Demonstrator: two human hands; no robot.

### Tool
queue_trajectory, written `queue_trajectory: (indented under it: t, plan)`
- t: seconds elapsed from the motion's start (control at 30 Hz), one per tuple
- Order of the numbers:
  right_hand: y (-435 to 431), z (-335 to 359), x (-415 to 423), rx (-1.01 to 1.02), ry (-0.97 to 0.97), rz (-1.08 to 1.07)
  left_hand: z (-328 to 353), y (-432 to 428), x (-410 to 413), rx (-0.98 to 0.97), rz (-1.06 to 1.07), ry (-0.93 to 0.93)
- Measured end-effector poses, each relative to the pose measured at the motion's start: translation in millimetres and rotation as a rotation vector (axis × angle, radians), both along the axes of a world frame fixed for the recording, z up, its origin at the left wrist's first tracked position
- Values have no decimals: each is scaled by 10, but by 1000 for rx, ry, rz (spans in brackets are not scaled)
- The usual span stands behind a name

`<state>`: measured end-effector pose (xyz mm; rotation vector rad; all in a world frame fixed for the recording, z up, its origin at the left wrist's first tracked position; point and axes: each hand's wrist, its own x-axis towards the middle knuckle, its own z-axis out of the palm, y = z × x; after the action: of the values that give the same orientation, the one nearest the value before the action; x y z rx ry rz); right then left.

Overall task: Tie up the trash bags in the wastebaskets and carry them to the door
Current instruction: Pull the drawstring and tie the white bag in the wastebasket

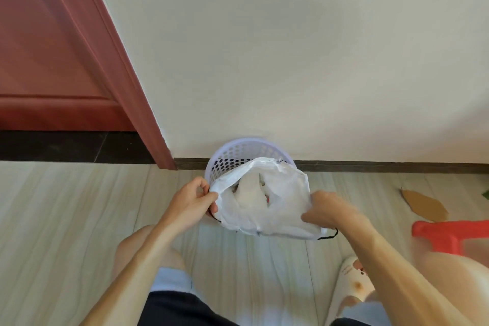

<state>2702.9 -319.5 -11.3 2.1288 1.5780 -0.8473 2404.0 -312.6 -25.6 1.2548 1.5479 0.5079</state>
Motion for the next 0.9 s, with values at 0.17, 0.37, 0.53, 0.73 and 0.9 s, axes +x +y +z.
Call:
queue_trajectory:
  t: [0.17,0.37,0.53,0.73,0.9]
  plan:
    - [46,210,31,-249,76,97,156,45,90,-20,-22,1]
    - [342,621,159,172,540,-272,699,198,149,-37,66,-251]
    - [586,819,274,484,861,-696,953,437,85,157,373,-412]
    - [455,844,70,420,1134,-813,598,329,82,258,417,-2]
    - [430,868,-62,471,1210,-851,544,52,757,1030,33,502]
